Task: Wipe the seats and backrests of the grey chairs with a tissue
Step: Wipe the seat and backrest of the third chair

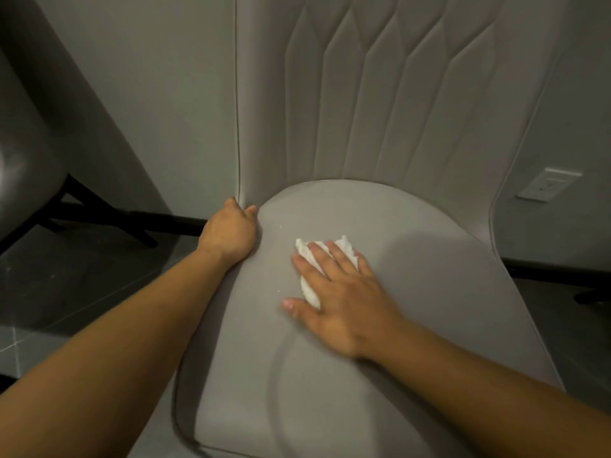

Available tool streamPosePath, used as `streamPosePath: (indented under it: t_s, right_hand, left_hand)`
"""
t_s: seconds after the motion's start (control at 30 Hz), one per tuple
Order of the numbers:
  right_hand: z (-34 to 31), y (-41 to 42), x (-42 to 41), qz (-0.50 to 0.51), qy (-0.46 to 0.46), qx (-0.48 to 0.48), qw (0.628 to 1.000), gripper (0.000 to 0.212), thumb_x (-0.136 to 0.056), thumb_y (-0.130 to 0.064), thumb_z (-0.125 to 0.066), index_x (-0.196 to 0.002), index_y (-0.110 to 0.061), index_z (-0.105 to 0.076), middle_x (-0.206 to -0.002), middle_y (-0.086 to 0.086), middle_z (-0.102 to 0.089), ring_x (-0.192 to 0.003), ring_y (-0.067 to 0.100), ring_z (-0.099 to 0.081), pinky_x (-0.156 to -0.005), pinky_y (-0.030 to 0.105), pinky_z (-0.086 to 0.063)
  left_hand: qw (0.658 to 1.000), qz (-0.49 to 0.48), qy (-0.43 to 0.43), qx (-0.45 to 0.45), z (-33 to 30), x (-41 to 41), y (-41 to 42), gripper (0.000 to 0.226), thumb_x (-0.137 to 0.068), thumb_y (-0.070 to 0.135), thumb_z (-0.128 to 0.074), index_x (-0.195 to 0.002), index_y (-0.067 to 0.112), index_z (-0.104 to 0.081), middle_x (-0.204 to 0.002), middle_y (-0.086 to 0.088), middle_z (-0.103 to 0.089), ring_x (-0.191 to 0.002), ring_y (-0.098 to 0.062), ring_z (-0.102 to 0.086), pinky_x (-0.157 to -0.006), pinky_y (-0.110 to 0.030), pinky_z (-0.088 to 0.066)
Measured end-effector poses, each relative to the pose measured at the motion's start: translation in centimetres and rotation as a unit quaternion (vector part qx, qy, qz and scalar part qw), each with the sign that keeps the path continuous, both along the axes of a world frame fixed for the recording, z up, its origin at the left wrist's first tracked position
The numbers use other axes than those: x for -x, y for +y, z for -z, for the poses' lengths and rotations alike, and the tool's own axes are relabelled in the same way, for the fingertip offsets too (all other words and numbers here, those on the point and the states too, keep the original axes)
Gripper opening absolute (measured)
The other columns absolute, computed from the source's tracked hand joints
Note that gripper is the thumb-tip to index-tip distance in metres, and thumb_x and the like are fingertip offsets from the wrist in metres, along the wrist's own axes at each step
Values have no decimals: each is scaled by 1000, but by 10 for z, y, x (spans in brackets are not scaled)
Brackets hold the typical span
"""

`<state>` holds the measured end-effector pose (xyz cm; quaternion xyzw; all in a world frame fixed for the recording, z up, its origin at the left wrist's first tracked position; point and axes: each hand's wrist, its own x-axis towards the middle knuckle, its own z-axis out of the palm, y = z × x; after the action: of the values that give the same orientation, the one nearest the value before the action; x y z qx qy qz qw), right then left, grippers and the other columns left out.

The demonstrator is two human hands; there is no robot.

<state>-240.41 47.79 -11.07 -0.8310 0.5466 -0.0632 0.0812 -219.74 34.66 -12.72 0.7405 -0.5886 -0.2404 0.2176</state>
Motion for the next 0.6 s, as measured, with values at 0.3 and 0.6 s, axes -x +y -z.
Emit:
streamPosePath:
  t_s: [0.3, 0.6]
  right_hand:
    - [13, -91, -57, 52, -21, -55, 997, 87, -82, -81, -2, -157, -38, -2, -166, -14, 5, -151, 12, 13, -118, 45, 13]
    - [2, -100, -63, -58, -27, -49, 997, 81, -91, -76, -15, -158, -33, -5, -166, -9, 3, -151, 10, 6, -120, 38, 13]
  left_hand:
    - [992, 62, -14, 107, -74, -13, -49, 102, -56, 46, -88, -141, 17, -38, -136, -9, -48, -122, -30, -48, -102, -42, -41]
    - [957, -6, 68, 284, -147, 15, -103, 93, -55, 72, -73, -126, 18, -47, -119, -3, -62, -107, -26, -59, -82, -29, -45]
